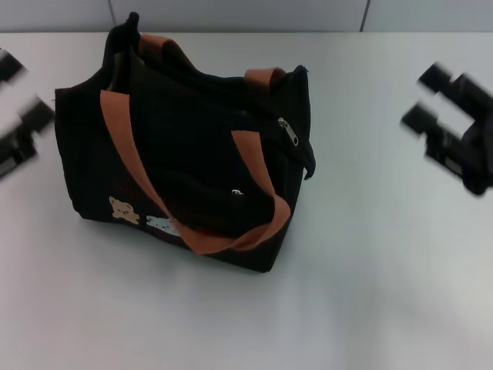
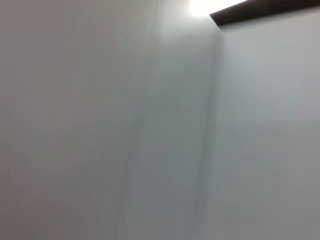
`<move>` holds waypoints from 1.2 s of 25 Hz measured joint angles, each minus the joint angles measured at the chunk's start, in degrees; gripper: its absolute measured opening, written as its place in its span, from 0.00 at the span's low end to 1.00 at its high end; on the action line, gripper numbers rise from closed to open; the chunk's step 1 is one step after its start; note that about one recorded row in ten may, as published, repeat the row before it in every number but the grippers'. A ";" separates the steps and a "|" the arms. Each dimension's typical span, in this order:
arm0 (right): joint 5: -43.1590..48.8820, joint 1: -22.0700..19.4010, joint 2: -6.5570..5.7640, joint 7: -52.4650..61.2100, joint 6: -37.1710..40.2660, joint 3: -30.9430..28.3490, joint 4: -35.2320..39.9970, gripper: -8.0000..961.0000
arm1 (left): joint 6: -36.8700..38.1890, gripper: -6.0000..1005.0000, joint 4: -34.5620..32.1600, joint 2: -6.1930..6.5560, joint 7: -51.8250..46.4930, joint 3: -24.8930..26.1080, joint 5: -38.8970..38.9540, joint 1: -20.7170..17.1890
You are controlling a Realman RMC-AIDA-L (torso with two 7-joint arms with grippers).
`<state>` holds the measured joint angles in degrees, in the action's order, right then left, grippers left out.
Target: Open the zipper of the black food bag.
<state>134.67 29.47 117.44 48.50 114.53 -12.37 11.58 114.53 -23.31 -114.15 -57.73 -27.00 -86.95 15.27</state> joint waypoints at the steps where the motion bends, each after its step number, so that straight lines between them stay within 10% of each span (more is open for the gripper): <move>1: 0.03 0.77 -0.08 1.35 1.18 3.08 1.39 0.69 | 0.07 0.83 -3.44 1.08 -2.90 -5.82 -0.49 -0.32; 9: -0.17 5.59 0.70 3.72 4.64 30.65 7.15 0.80 | 0.44 0.84 -10.76 2.55 -5.30 -18.56 -6.64 -0.65; 30: -3.05 7.60 1.76 3.85 2.64 32.07 7.65 0.88 | 0.33 0.84 -11.44 2.00 -5.51 -19.01 -10.44 0.16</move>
<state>131.62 37.07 119.20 52.34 117.17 19.71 19.23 114.86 -34.75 -112.14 -63.24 -46.02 -97.39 15.43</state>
